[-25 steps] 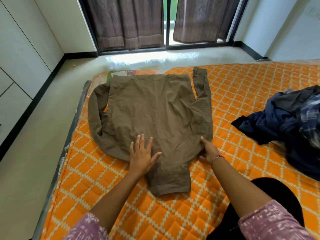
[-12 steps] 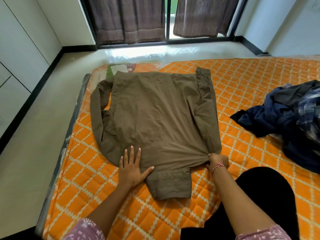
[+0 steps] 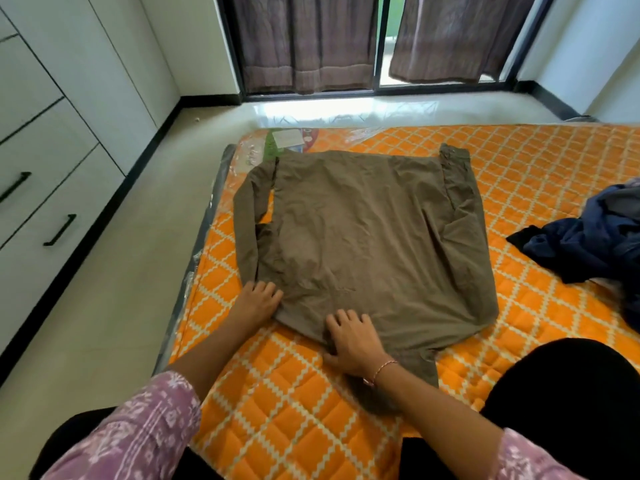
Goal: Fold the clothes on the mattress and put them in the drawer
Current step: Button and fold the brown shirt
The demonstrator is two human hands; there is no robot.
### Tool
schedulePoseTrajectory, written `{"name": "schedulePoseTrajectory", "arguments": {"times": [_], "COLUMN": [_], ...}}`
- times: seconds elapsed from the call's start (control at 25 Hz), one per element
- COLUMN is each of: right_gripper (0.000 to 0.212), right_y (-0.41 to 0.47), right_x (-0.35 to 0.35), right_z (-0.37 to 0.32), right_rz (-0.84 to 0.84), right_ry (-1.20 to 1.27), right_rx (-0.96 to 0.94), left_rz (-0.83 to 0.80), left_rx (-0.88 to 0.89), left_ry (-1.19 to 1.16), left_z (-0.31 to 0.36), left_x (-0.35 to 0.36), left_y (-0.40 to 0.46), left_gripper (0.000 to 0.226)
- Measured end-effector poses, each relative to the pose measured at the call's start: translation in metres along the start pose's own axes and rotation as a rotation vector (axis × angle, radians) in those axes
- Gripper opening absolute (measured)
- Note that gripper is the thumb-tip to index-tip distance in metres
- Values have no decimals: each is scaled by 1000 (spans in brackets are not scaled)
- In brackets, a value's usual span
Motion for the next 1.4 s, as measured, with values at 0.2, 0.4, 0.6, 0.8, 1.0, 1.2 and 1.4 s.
{"name": "schedulePoseTrajectory", "arguments": {"times": [0.2,0.4,0.6,0.8,1.0,1.2,1.4], "right_gripper": [32,15,31,58,49,34,28], "right_y": [21,46,110,150,202,228,216], "right_x": [-11,-30,-72,-85,-120,-148,-169], "right_z": [-3,10,106,212,292,377,421], "right_rz": [-405,-717,154,125,548,535,812], "right_ry": [126,647,399,248,318,734,573], "right_rx": [88,231,373,618,806,971,1008], "left_rz": [-646,-1118,-290,-444,-340,18,-85], "left_rx": [7,-52,-307,-389,-498,-266,-186], "left_ry": [-109,-872,-711,-603,-566,-530,-460], "left_z": [14,-22,-52,-54,-66,17,58], "left_x": [-18,-31,-12,23,38,-16,-10], "left_y": [4,33,109,177,252,350,382], "left_gripper": [25,28,43,65,70,85,100]}}
Point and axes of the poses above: each hand's wrist, its own y-axis towards the middle knuckle, its own x-axis out of the palm, z = x × y, the point moved 2 cm from there along y, towards the middle knuckle, and after that the axes turned 7 degrees about y, right-handed, at the moved point
